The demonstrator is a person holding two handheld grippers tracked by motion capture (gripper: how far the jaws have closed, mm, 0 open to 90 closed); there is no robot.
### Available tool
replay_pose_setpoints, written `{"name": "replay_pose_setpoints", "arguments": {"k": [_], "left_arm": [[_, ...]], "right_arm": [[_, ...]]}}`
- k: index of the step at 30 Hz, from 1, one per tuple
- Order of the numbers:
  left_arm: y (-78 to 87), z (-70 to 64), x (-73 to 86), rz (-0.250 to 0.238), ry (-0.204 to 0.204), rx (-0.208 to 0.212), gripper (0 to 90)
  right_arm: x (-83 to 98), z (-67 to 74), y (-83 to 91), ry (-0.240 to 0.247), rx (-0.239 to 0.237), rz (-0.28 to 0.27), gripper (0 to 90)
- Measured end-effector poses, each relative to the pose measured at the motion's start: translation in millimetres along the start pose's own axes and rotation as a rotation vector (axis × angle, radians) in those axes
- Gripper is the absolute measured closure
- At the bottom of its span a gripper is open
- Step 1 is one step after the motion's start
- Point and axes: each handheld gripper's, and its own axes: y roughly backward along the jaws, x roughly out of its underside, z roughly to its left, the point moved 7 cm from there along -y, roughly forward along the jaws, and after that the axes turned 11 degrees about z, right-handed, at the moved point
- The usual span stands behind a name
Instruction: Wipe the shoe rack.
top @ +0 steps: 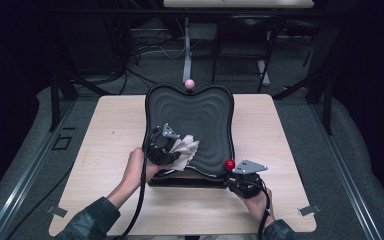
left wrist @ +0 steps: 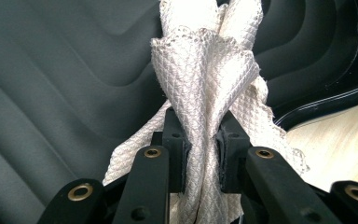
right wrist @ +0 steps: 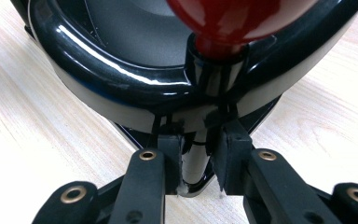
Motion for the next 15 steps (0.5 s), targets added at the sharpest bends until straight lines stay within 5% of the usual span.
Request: {"name": "replay_pose_setpoints", "arguments": {"k": [15], "left_arm": [[-0.6, -0.2, -10.7, -0.004, -0.014, -0.017, 77.0]], "right_arm": [[0.1, 0.1, 0.0, 0.001, 0.003, 0.001, 74.6]]}}
